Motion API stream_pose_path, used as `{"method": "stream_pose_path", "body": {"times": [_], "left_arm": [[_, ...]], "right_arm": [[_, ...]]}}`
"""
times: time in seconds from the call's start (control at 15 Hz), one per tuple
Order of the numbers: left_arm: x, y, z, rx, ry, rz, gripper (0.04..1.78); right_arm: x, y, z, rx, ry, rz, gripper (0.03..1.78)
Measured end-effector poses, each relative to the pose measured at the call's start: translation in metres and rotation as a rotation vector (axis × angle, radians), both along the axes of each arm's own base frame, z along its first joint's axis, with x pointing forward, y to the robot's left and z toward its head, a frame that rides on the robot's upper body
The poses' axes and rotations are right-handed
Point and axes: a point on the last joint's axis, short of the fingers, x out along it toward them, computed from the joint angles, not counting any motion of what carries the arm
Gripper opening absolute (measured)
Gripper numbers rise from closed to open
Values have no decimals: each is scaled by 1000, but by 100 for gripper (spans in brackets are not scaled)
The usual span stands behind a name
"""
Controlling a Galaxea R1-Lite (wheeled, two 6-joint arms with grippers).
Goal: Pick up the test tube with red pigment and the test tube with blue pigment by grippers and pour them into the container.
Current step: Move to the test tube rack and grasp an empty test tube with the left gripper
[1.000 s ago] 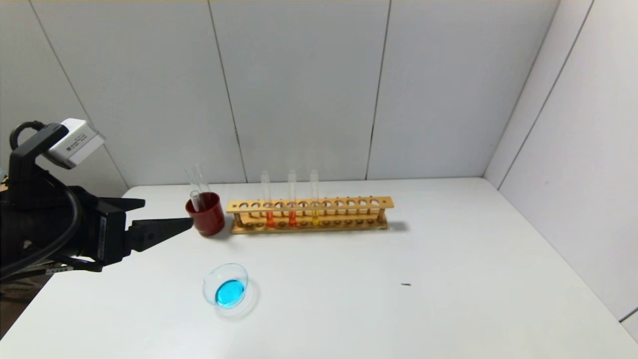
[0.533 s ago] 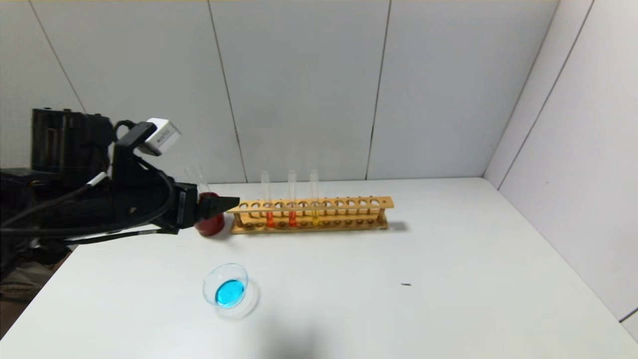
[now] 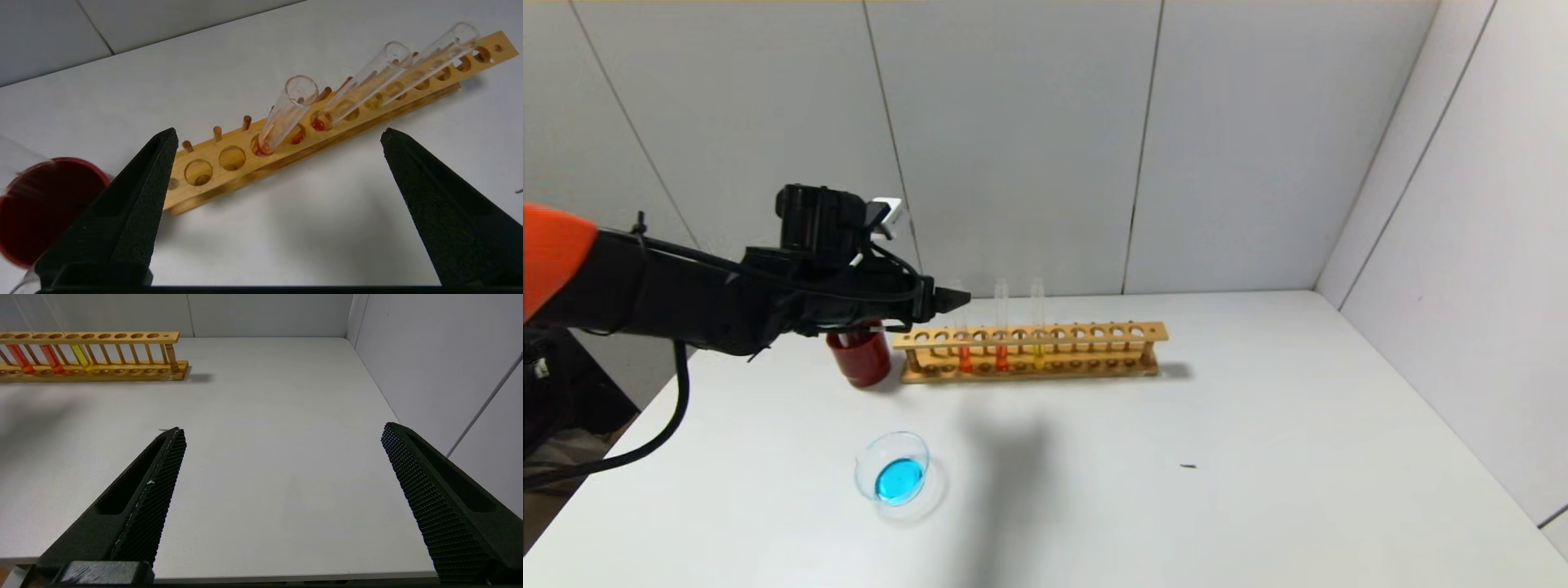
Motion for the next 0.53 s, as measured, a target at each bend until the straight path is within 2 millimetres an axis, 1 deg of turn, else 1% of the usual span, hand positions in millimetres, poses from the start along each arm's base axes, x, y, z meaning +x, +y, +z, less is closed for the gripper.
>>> {"method": "stream_pose_path", "body": {"times": [0.27,0.53], "left_arm": [[23,-7,-16,5,16,28,175],[38,-12,-25,5,19,31,174]], "right_arm": [[0,0,0,0,0,0,175],[0,0,0,0,0,0,175]]}}
